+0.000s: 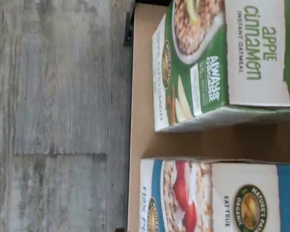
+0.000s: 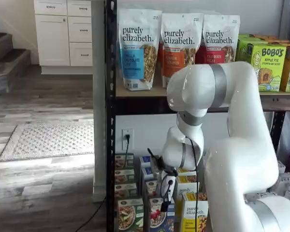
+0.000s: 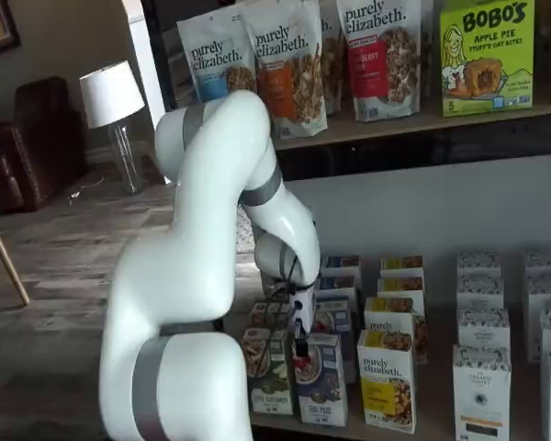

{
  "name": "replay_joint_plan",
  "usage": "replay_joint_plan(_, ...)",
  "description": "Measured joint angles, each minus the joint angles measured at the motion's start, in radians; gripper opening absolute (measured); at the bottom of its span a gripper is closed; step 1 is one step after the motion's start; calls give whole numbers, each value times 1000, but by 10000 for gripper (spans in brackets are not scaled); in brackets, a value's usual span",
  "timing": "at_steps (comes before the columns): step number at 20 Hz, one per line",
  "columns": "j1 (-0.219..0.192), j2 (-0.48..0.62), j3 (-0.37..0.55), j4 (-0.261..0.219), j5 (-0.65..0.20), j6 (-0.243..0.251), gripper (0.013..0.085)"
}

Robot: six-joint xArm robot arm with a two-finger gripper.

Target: Pick up the blue and white box that is on the bottom shelf, the second box from the left

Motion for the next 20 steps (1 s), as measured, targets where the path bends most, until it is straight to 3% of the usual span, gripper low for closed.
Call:
replay_joint_plan(12,-13,130,-165,-98,35,81,850)
replay_joint_plan(20,-29,199,-264,-254,119,207,850)
